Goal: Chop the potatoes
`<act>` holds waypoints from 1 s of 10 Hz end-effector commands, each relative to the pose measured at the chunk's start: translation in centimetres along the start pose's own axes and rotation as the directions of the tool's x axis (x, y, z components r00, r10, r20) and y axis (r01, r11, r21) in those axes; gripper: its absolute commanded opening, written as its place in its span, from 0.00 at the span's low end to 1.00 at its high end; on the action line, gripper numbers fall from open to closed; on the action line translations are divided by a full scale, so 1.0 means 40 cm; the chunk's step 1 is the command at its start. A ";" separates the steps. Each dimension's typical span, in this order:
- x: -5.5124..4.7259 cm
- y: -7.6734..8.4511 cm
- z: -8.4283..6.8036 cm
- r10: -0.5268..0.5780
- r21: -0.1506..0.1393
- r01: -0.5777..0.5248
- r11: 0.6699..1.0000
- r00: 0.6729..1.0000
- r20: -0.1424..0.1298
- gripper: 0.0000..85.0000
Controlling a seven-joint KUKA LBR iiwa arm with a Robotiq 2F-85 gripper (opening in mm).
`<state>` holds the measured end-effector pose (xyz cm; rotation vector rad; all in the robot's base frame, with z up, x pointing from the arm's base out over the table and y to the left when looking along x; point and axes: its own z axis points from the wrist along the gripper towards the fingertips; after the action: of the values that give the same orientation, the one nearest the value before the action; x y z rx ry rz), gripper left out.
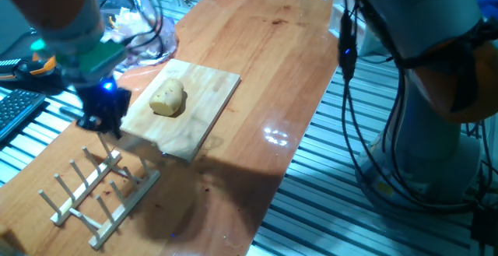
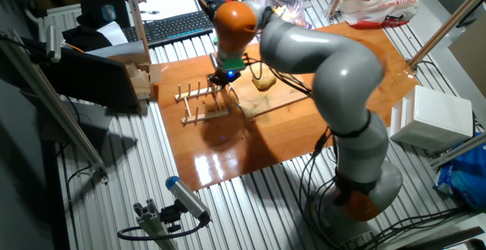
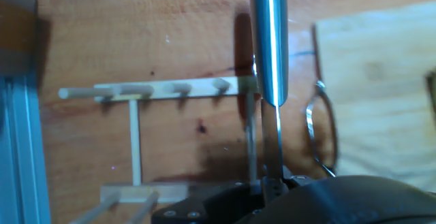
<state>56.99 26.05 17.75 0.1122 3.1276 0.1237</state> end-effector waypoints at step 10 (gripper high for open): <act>-0.050 -0.238 -0.074 -0.095 -0.007 0.096 0.995 0.992 0.083 0.00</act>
<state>58.32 17.23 19.92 -0.0335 3.0431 0.1348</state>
